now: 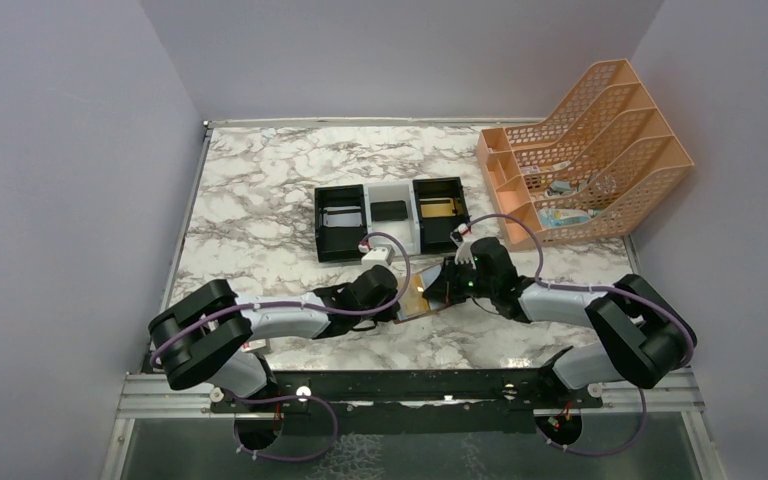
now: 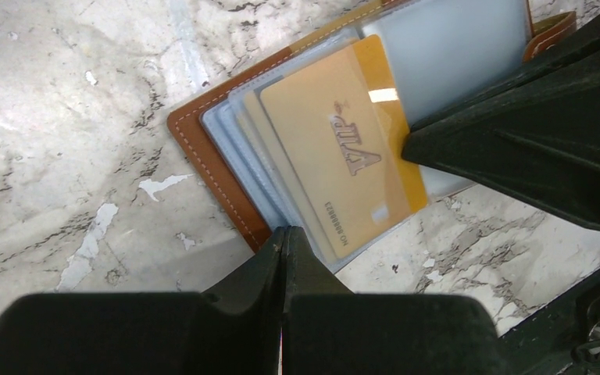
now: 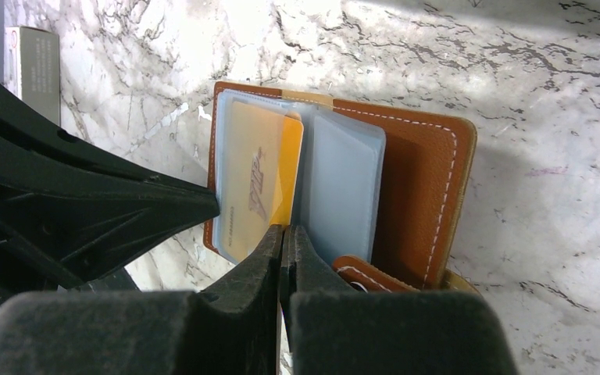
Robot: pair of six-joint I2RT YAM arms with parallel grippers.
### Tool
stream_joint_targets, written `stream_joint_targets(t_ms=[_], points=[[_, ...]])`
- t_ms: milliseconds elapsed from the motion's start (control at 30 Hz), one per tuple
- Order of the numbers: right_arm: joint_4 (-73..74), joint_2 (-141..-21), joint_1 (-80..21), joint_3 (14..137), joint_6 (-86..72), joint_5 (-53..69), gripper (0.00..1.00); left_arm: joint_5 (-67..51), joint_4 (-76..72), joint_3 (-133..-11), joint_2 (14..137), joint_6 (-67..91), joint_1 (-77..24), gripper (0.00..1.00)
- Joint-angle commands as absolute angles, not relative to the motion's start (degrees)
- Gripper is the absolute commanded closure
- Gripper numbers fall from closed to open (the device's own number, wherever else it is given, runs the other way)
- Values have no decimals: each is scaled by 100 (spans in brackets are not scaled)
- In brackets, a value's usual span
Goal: Take the credit cards out of the card holder
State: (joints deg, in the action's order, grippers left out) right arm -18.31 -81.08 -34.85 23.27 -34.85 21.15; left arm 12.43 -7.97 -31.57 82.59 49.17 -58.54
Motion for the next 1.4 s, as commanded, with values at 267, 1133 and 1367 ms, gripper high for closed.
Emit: stream_joint_targets(t_ms=[267,1133,1367], points=[[-1499,-7736,-3427,2205,-3499,1707,99,1485,-374,-2921,7929,4819,-5884,100],[-1338,-7750,-3419,2211,-3571,1579,99,829,-1620,-3720,8952,4686,-5881,81],[-1224,-7563,-3411,2180,-3546,1446,99,1171,-1449,-3335,8579,4904,-5880,79]])
